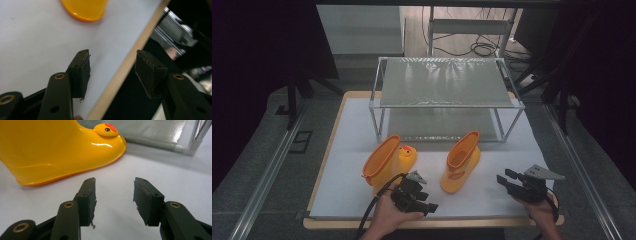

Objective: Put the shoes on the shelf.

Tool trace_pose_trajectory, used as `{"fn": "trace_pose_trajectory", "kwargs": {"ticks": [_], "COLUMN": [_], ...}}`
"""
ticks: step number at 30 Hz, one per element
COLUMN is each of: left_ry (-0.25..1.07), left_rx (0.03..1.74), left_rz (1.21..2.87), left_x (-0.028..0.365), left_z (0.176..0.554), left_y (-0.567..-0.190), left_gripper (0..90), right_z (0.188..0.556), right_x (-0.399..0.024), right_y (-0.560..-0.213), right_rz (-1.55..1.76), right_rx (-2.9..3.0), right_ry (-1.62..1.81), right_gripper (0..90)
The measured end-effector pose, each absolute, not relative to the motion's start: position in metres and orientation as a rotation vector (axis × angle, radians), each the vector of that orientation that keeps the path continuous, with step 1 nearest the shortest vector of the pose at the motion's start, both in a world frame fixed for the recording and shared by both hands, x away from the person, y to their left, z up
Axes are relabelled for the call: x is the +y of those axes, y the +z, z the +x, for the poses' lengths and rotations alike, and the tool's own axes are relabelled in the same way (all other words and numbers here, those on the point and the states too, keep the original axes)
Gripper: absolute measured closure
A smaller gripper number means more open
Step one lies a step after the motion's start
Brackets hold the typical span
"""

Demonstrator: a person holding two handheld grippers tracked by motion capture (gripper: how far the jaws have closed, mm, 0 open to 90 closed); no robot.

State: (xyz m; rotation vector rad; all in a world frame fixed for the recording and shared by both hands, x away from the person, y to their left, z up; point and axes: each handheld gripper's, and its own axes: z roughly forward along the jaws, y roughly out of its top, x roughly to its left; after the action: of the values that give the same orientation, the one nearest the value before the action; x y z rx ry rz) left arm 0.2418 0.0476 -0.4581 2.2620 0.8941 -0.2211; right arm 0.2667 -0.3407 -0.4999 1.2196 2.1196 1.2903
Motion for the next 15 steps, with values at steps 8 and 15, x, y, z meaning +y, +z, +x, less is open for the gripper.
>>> {"fn": "trace_pose_trajectory", "kwargs": {"ticks": [8, 15], "left_ry": [-0.270, -0.297], "left_rx": [0.844, 0.803], "left_rz": [2.253, 2.231], "left_x": [0.046, 0.046], "left_z": [0.242, 0.244], "left_y": [-0.424, -0.379], "left_gripper": [45.5, 45.5], "right_z": [0.266, 0.266], "right_x": [-0.339, -0.337], "right_y": [-0.499, -0.500], "right_rz": [1.214, 1.212], "right_rx": [2.117, 2.123], "right_ry": [1.292, 1.290], "right_gripper": [51.8, 51.8]}}
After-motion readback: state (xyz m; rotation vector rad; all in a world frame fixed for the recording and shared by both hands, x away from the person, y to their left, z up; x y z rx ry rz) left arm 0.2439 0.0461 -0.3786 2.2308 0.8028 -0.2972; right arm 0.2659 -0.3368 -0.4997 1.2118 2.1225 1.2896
